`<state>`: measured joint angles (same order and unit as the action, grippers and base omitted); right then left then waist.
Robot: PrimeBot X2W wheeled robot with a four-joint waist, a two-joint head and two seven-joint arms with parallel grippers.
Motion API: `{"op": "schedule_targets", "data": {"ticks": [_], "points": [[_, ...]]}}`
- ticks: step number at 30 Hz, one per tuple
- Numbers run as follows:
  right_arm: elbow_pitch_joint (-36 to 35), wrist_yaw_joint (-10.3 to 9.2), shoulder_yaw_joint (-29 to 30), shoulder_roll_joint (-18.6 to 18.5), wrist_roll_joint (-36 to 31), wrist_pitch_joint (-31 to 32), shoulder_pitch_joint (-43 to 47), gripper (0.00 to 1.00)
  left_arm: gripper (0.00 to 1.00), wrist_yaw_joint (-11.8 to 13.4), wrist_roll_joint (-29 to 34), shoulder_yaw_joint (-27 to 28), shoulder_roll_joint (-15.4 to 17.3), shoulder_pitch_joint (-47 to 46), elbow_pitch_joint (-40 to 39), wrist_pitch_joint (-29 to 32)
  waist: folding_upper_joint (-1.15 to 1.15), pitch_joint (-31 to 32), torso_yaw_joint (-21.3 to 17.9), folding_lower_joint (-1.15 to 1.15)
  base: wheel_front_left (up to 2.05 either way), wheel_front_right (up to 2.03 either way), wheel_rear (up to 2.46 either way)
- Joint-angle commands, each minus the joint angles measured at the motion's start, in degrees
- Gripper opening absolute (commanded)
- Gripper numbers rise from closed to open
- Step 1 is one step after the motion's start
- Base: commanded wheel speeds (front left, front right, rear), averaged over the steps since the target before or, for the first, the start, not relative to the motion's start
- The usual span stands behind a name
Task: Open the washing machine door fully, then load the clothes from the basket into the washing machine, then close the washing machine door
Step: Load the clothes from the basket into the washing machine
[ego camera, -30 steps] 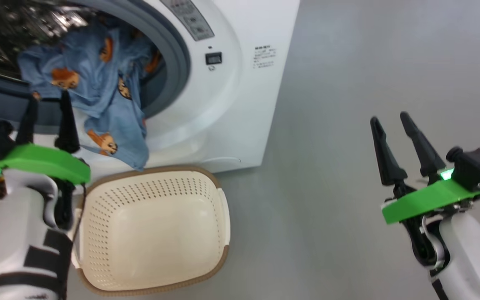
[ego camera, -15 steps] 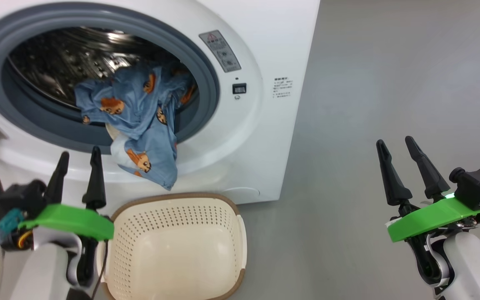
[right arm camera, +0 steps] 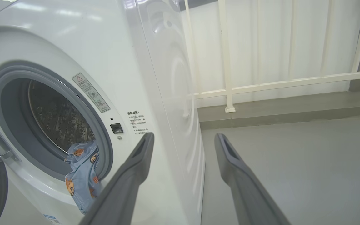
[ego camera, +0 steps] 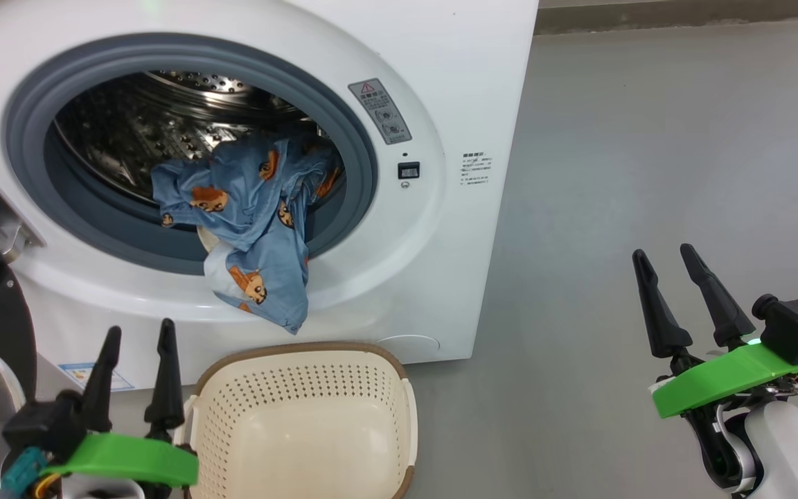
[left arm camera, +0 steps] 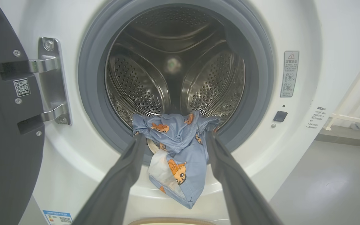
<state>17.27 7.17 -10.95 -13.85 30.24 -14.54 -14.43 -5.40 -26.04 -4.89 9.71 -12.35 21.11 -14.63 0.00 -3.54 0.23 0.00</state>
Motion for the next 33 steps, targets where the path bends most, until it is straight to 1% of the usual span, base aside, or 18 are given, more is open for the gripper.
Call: {"op": "schedule_targets", "data": {"ticks": [1,5,14,33], "points": [[-1.4,0.32,-0.8,-0.9,0.5,-0.5,0.1,1.00,1.00,0.4,0.5,2.1,1.0,-0.2,-2.2,-0.4,0.00,0.0,0.0,0.00,0.00,0.00,0.00],[-1.5,0.32,-1.0,-1.3,0.5,-0.5,0.1,1.00,1.00,1.3,0.5,1.9,0.6,2.1,-4.4,-0.4,0.00,0.0,0.0,0.00,0.00,0.00,0.00],[-1.3,0.32,-1.7,-1.6,0.5,-0.5,-0.1,1.00,1.00,2.1,0.4,1.3,0.6,3.0,-6.3,0.4,0.00,-0.3,-0.1,0.00,0.00,0.00,0.00],[-0.8,0.32,-2.3,-1.8,0.7,-0.5,-0.7,1.00,1.00,3.1,0.6,0.2,1.1,2.7,-7.1,0.6,0.00,-0.8,-0.5,0.00,0.00,0.00,0.00]]}}
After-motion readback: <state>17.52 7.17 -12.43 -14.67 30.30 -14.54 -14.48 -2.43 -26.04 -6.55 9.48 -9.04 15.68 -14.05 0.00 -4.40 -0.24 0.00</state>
